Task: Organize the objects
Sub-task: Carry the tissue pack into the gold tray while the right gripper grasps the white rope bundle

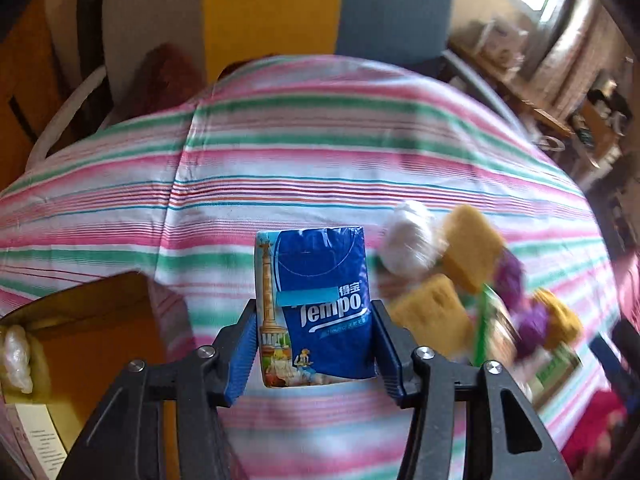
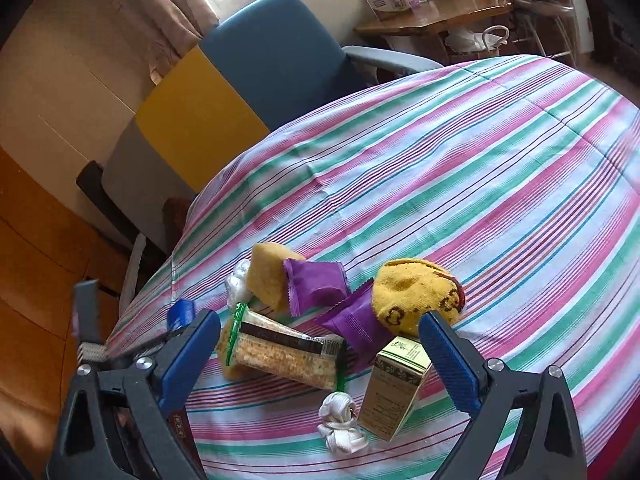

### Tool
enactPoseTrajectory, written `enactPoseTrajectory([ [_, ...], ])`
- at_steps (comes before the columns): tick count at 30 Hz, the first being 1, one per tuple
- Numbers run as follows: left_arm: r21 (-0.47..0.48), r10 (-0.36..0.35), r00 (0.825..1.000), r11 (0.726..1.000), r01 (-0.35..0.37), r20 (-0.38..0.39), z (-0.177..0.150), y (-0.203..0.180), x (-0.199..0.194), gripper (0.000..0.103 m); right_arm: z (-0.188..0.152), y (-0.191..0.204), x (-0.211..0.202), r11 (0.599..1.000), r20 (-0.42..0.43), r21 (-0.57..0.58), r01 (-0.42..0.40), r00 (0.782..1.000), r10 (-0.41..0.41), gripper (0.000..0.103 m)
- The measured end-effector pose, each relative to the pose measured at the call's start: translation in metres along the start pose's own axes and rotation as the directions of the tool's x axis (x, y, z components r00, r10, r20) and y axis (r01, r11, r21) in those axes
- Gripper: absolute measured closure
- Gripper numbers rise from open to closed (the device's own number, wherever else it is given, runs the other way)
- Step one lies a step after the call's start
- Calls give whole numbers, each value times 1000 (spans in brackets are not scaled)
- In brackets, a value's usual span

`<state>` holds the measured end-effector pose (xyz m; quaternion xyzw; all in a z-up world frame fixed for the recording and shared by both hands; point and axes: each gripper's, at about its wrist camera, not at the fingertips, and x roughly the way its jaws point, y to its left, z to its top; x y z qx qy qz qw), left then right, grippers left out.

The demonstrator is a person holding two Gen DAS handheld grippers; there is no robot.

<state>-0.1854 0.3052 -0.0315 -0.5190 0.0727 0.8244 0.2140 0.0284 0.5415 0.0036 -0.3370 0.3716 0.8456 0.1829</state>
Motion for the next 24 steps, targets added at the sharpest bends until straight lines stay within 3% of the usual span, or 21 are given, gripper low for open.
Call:
enactPoseTrajectory([
  [3, 49, -42, 999, 998, 40, 32, -16, -3, -30, 50, 0, 1, 2, 1000, -11, -16, 5, 1000, -5, 6],
  [7, 88, -85, 994, 993, 79, 63, -44, -5, -59, 50, -3, 11, 8, 997, -43, -73, -41, 998, 38, 20],
  [12, 138, -95, 989, 987, 79, 116, -83, 5, -90, 50, -13, 34, 14, 977, -57, -214, -16, 998, 4, 23],
  [16, 147, -96, 984, 986, 74, 149, -107, 19, -109, 50, -24, 48, 19, 950, -108, -307, -52, 994, 19, 36],
  [20, 113, -92, 981, 991, 73, 173, -129, 44, -127, 50, -45, 62, 31, 909, -184, -415, -37, 982, -45, 60],
  [24, 52, -87, 977, 996, 79, 195, -146, 77, -141, 50, -64, 63, 34, 884, -205, -467, 30, 969, -141, 61],
])
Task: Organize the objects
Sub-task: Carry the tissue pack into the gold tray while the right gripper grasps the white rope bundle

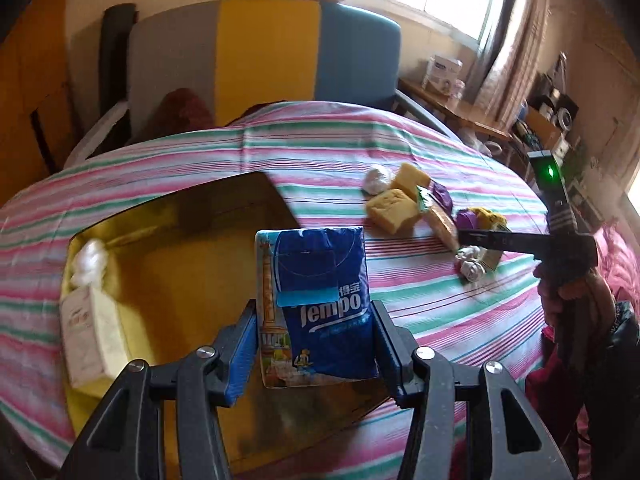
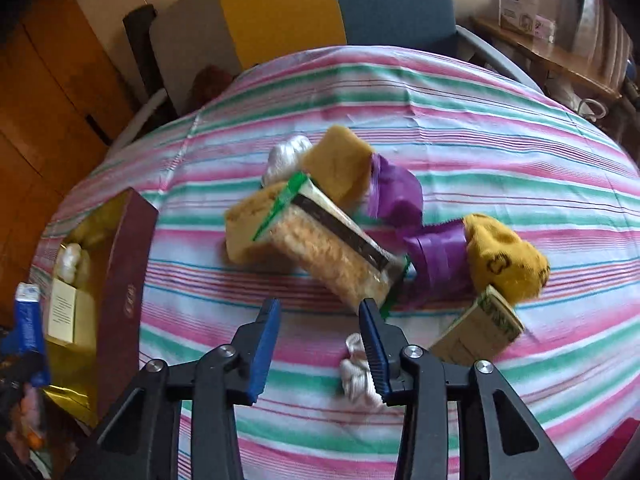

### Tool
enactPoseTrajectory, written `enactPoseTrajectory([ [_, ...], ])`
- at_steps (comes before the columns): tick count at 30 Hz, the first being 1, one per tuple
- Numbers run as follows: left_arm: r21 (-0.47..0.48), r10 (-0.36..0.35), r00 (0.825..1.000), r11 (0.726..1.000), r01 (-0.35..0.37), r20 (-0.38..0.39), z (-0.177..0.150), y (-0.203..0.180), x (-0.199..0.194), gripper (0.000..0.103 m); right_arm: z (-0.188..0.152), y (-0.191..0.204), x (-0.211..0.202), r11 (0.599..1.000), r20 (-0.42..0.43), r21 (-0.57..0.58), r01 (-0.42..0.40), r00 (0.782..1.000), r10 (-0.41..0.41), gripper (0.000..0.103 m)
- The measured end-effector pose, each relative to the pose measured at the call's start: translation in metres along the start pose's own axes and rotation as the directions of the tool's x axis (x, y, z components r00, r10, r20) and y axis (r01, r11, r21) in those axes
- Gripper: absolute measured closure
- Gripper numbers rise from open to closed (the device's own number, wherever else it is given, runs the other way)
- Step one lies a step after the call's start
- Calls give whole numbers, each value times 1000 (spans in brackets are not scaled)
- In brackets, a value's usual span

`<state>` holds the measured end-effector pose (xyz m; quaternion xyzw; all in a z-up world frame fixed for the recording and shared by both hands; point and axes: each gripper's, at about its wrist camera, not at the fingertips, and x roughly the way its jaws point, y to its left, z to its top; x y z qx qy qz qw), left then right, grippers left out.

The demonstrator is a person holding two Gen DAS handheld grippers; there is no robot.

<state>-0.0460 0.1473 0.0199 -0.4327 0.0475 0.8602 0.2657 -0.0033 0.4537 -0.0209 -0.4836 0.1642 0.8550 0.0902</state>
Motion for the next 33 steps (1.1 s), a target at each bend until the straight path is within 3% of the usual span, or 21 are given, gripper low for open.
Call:
enactPoseTrajectory([
  [4, -64, 7, 1000, 998, -6, 15, -13, 25, -13, 50, -7, -12, 5, 996, -43, 42, 72, 997, -70, 61],
  [6, -93, 15, 1000, 996, -13, 25, -20, 39, -21, 50, -10, -15, 13, 989, -78, 35, 147, 986, -144, 60],
  [9, -143, 35, 999, 989, -29, 39, -31, 66, -35, 50, -15, -12, 26, 986, -127, -4, 165, 978, -164, 56],
  [12, -197, 77, 996, 978, -67, 48, -43, 93, -51, 50, -17, -7, 31, 974, -127, -59, 219, 966, -225, 76],
  [15, -262, 139, 989, 958, -121, 49, -58, 125, -68, 50, -18, -8, 33, 970, -123, -79, 230, 963, -239, 77],
  [18, -296, 156, 987, 945, -140, 31, -72, 143, -74, 50, -19, -5, 35, 960, -115, -118, 252, 957, -265, 77],
  [26, -261, 130, 991, 956, -132, -23, -85, 135, -54, 50, -18, -4, 35, 956, -107, -132, 261, 955, -276, 77],
  [33, -122, 153, 983, 979, -165, -97, -78, 123, -24, 49, -19, 3, 37, 955, -102, -144, 261, 955, -277, 77],
])
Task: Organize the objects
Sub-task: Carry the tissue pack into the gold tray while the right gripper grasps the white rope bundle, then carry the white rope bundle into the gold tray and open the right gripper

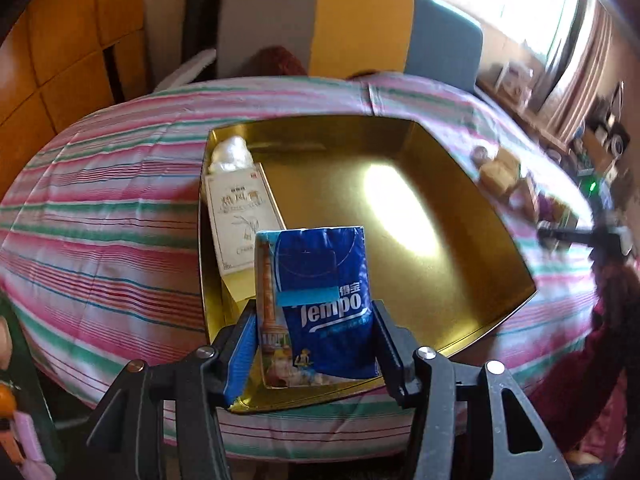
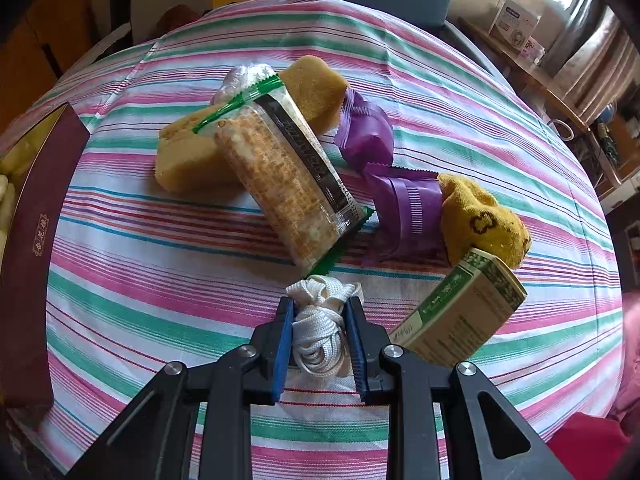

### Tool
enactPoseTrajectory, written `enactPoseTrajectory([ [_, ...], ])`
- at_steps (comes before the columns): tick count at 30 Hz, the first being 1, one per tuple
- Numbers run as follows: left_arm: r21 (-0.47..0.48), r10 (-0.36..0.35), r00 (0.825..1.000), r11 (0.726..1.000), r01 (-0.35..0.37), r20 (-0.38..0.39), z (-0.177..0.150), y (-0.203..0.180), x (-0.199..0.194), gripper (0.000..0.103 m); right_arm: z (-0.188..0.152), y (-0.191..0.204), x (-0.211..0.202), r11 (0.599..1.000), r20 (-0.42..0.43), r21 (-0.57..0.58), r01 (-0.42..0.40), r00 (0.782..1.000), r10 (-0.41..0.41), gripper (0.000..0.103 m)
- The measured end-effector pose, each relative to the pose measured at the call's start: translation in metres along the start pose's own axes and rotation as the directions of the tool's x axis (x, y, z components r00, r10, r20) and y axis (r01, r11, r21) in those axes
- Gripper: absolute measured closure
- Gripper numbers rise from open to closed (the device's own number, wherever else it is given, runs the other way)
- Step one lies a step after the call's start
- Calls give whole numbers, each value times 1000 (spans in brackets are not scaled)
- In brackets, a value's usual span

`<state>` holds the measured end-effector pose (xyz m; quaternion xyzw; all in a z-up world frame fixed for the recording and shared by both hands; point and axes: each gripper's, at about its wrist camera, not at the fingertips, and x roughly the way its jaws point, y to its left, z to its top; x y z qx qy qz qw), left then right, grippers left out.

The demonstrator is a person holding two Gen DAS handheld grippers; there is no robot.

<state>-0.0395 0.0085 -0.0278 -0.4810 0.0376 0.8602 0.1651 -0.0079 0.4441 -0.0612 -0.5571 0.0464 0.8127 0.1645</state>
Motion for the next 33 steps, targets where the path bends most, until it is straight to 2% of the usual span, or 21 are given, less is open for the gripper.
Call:
enactPoseTrajectory([
  [4, 2, 34, 999, 999, -34, -31, -6, 5, 8, 48, 0, 2, 0, 1000, 2, -7, 2, 1000, -2, 77],
  [9, -25, 35, 999, 999, -36, -33, -17, 12, 5, 48, 0, 4, 1, 1000, 3, -20, 6, 1000, -6, 77],
  [14, -67, 37, 999, 997, -36, 14, -17, 10, -3, 48, 0, 4, 0, 1000, 10, -27, 4, 1000, -4, 77],
  [21, -85, 134, 986, 988, -126, 100, -17, 3, -20, 48, -3, 7, -2, 999, 22, -37, 3, 1000, -2, 78],
  [25, -77, 161, 980, 985, -153, 114, -18, 1, -24, 48, -3, 11, -3, 999, 33, -52, -9, 999, 11, 78],
  [33, -73, 160, 981, 986, -153, 110, -22, -4, -24, 48, -3, 17, -7, 997, 58, -74, -9, 998, 14, 78],
])
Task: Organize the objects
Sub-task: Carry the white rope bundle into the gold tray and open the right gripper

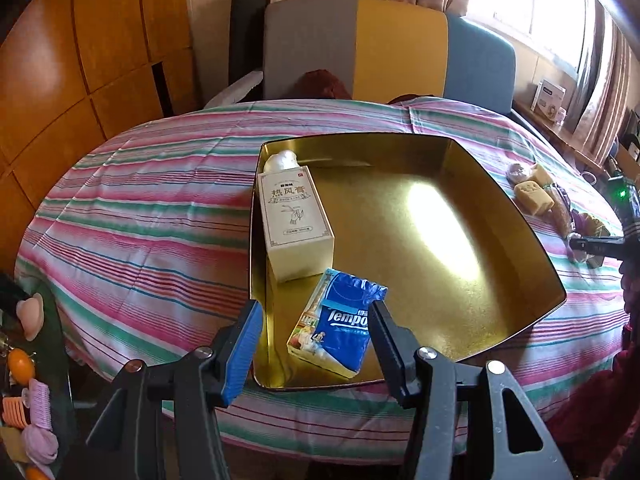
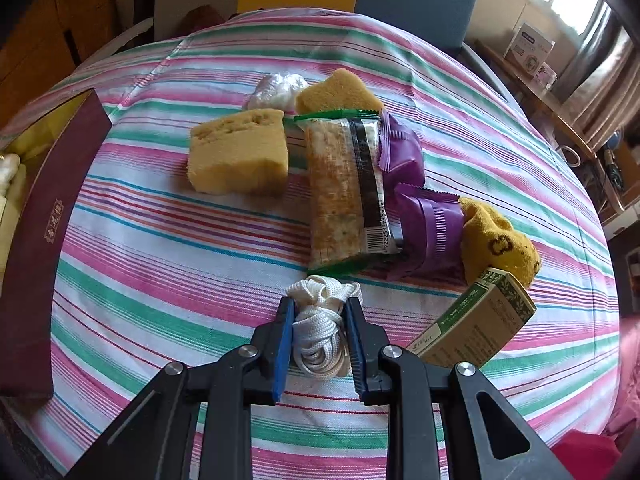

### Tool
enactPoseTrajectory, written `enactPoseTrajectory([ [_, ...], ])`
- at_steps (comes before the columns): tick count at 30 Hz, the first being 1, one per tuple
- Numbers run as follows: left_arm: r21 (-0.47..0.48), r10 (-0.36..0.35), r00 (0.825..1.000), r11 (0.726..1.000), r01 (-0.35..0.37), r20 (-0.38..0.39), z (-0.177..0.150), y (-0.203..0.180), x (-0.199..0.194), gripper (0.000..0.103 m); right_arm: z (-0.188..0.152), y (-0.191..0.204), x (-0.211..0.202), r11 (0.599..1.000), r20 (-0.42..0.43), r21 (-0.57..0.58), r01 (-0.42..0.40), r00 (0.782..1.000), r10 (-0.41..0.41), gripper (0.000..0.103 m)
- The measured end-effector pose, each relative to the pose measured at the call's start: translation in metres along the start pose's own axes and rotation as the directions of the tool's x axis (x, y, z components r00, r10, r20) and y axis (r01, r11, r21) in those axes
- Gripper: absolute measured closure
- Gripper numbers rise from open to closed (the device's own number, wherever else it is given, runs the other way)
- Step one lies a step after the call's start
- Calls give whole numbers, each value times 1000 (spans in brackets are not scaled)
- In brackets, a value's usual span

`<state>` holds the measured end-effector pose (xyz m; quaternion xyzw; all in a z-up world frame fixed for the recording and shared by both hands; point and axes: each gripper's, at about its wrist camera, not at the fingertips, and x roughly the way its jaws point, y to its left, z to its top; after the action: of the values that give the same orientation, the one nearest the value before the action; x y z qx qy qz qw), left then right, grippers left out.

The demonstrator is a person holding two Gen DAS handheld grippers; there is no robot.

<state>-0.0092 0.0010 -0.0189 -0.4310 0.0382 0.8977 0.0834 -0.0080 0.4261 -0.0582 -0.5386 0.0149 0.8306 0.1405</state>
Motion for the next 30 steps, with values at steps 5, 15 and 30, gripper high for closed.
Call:
enactPoseTrajectory([
  [5, -6, -3, 1000, 1000, 3, 3, 1, 2, 1, 48, 6, 6, -29, 998, 89, 22, -64, 994, 62, 78],
  [15, -76, -3, 1000, 997, 3, 0, 1, 20, 2, 48, 12, 98, -99, 959, 218, -131, -251, 937, 275, 78],
  [30, -212, 18, 1000, 977, -15, 12, 5, 62, 1, 48, -25, 326, -72, 789, -52, -394, -472, 868, 494, 74],
])
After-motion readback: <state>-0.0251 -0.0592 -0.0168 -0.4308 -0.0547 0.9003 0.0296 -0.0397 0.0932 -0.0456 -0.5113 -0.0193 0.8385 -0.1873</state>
